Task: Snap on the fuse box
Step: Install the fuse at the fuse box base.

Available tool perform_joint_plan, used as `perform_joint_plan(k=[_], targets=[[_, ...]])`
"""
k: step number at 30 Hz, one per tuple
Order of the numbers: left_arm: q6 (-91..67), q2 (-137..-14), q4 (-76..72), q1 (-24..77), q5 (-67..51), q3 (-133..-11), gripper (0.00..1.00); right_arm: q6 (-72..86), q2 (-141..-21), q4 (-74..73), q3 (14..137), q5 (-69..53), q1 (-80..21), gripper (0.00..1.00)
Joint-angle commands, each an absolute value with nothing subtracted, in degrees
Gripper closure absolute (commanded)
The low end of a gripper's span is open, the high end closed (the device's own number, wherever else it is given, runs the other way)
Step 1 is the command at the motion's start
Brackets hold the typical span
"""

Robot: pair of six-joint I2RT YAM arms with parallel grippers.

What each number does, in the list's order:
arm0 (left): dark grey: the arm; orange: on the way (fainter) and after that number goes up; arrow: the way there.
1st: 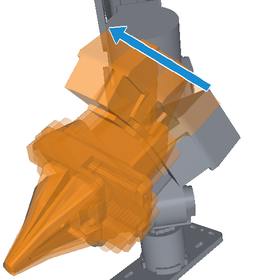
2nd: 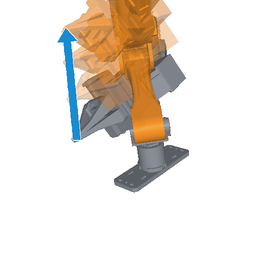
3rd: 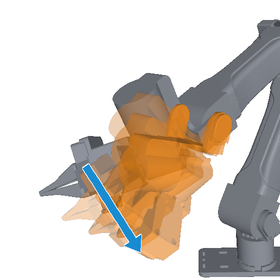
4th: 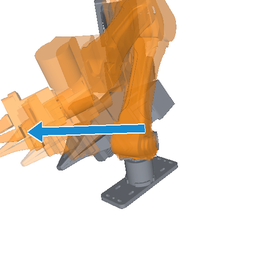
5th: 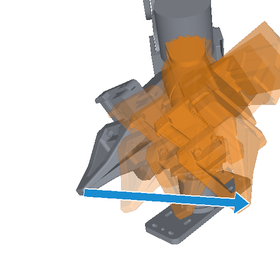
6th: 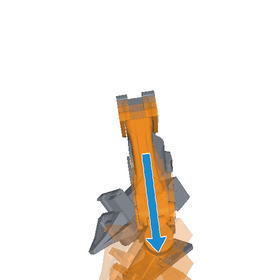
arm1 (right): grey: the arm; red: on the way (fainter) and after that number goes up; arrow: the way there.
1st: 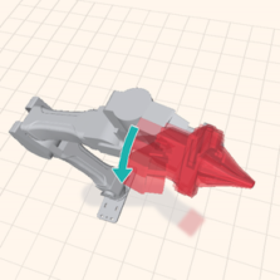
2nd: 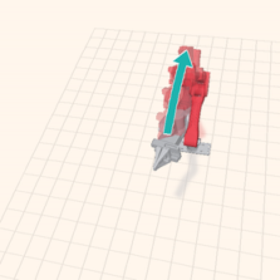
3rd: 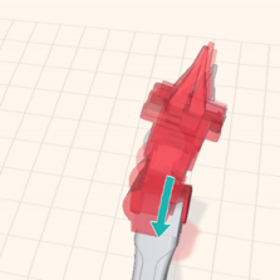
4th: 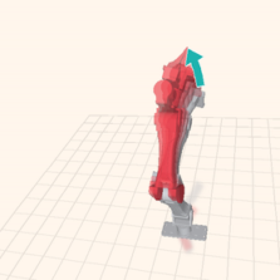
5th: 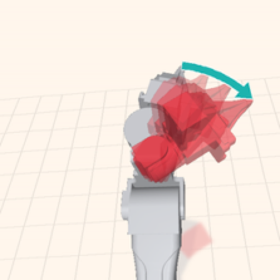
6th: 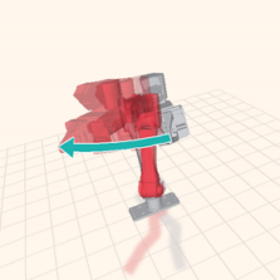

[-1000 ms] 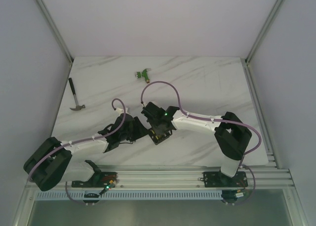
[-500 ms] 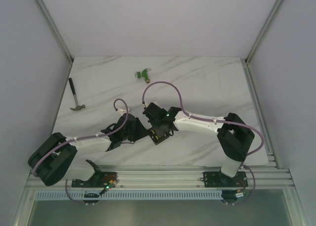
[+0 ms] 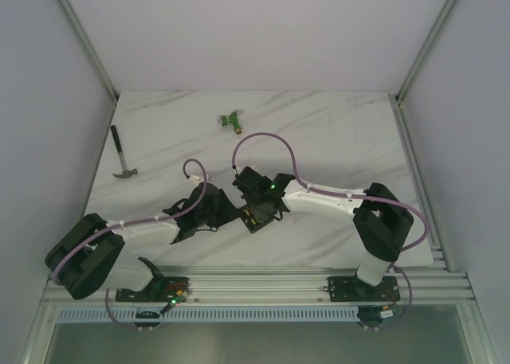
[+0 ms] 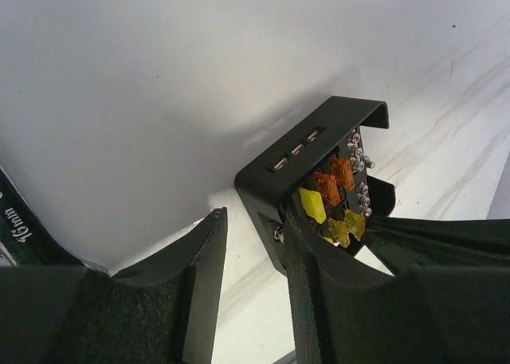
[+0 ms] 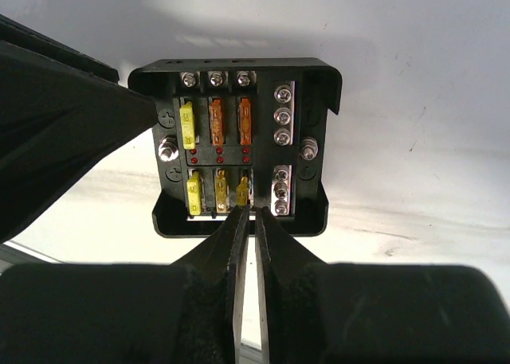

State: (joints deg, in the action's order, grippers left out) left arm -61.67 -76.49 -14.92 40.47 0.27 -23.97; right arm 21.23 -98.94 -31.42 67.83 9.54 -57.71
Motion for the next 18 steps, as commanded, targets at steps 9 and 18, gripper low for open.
perform_joint_plan(k=[9,18], targets=[[-61.84,-76.92,-15.11,40.58,1.12,-24.59,0.57,21.62,-100.94,-31.03,66.76,10.28,-57.06,0.96],[-61.74,-77.56,-15.06,40.61,0.88,-24.92,0.57,21.17,-104.29,-31.07,66.6,9.08,-56.7,1.0]])
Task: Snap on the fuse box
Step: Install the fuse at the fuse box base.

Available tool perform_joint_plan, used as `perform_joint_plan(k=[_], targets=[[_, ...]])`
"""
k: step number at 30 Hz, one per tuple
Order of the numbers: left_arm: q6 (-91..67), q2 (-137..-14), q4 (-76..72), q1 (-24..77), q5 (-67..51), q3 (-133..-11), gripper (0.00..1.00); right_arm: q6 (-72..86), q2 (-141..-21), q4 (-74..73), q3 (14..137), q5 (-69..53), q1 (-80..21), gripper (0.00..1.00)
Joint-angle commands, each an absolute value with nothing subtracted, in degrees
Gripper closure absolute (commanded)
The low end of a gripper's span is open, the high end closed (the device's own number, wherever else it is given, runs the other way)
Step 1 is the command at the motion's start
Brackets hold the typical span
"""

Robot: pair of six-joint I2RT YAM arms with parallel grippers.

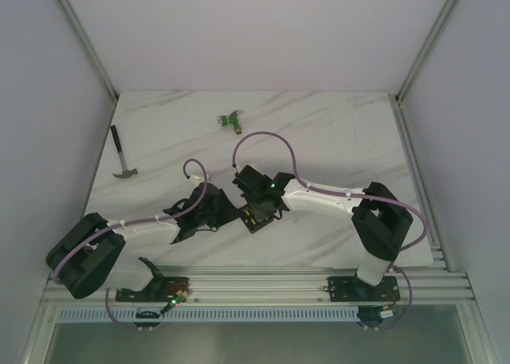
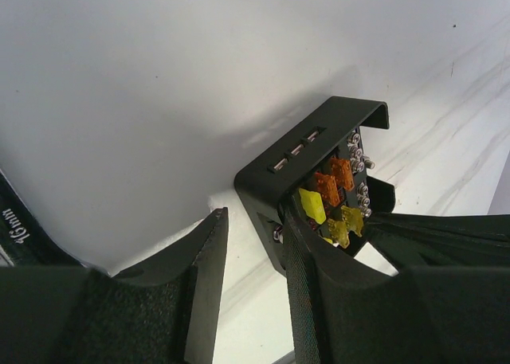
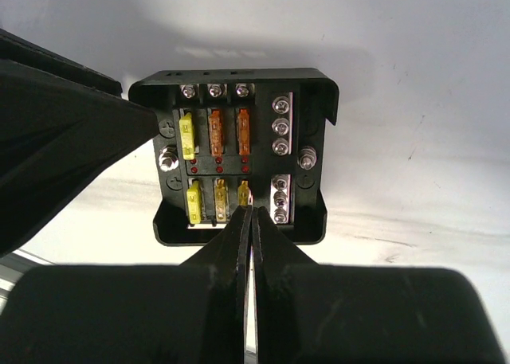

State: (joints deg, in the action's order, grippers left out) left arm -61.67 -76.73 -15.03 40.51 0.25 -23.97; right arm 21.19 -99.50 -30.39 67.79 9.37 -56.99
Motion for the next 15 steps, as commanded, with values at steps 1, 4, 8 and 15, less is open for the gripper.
perform_joint_plan(k=[1,4,8,15], targets=[[-61.7,-77.48,-15.09,40.58,0.89,-24.84,0.57,21.22,-104.61,-31.34,66.54,9.04,-56.65,1.0],[-61.71,-77.17,-15.03,40.6,1.14,-24.74,0.58,21.35,-104.6,-32.3,65.86,8.87,-56.64,1.0],[-61.83,-77.42,-15.0,40.6,1.15,-24.96,0.58,20.89,-103.24,-32.58,64.12,6.49,-56.8,1.0],[-61.94,-77.32,-14.93,40.6,1.21,-24.88,0.59,20.22,-105.75,-33.25,62.55,4.74,-57.19,1.0]])
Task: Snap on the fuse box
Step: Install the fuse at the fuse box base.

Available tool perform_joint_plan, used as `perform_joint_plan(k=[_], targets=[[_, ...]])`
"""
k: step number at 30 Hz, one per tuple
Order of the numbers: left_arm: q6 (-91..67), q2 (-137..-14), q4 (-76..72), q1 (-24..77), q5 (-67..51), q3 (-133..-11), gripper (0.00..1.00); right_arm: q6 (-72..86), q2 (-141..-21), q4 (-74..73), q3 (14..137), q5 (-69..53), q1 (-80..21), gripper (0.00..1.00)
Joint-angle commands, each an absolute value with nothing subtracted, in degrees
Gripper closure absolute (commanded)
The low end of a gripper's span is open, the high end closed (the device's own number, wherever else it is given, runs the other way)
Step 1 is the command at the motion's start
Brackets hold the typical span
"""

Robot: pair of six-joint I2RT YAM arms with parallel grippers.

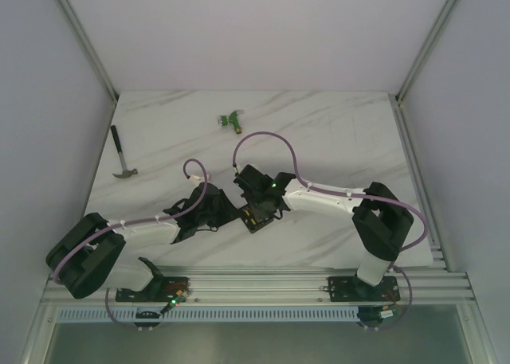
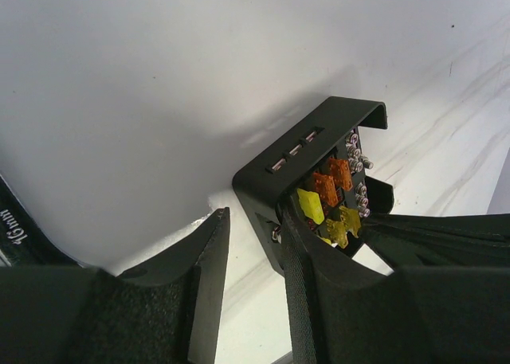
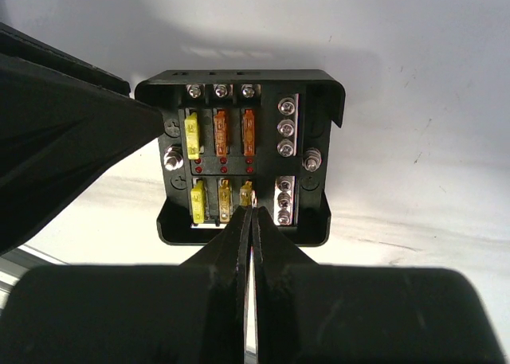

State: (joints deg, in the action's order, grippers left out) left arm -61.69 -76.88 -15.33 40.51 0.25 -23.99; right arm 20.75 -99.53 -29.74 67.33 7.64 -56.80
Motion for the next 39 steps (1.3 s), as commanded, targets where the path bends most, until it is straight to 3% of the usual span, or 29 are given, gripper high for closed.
perform_joint_plan(k=[1,39], targets=[[-61.89,-77.3,-14.85,40.59,1.27,-24.92,0.59,20.28,-106.01,-33.06,62.31,4.69,-57.43,1.0],[-61.92,-75.86,-13.51,40.53,2.19,-24.49,0.6,23.61,-102.88,-38.99,58.86,12.14,-55.96,1.0]])
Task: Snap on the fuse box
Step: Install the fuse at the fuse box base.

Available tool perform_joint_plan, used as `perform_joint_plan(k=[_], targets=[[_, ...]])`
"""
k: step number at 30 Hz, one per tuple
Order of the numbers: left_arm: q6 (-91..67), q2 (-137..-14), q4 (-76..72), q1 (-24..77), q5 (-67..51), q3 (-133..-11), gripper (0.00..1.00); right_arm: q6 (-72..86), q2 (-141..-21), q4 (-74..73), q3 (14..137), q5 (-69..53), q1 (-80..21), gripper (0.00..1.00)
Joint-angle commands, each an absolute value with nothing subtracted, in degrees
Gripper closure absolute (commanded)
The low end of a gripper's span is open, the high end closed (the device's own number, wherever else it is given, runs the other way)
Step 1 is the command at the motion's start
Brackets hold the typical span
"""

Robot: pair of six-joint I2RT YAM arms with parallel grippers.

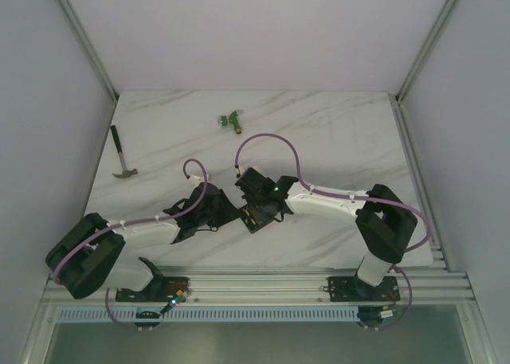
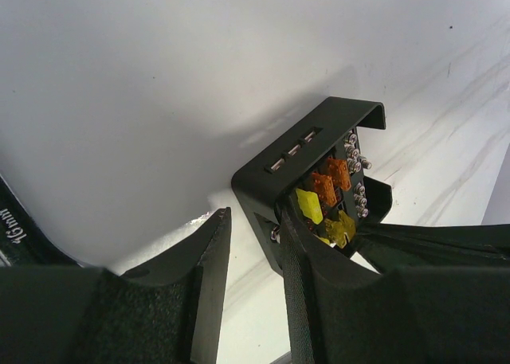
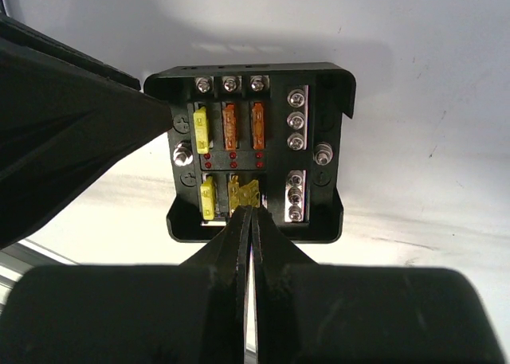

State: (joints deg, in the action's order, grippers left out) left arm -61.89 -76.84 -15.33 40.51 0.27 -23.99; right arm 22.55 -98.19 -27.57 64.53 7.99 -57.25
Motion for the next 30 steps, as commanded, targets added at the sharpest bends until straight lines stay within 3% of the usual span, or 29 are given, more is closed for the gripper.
perform_joint_plan(k=[1,8,24,30], targets=[[-61.84,-75.9,-13.53,40.53,2.2,-24.52,0.6,23.64,-101.9,-38.83,58.81,12.3,-55.63,1.0],[-61.83,-76.38,-13.52,40.52,1.89,-24.9,0.6,22.15,-98.59,-36.27,62.01,10.57,-55.11,0.99],[-61.66,-76.55,-13.51,40.52,1.51,-25.36,0.6,21.8,-90.29,-29.06,63.8,6.22,-54.92,0.78],[-61.71,-76.5,-13.54,40.57,1.44,-25.37,0.6,23.23,-92.5,-25.77,62.45,3.98,-54.84,0.72]])
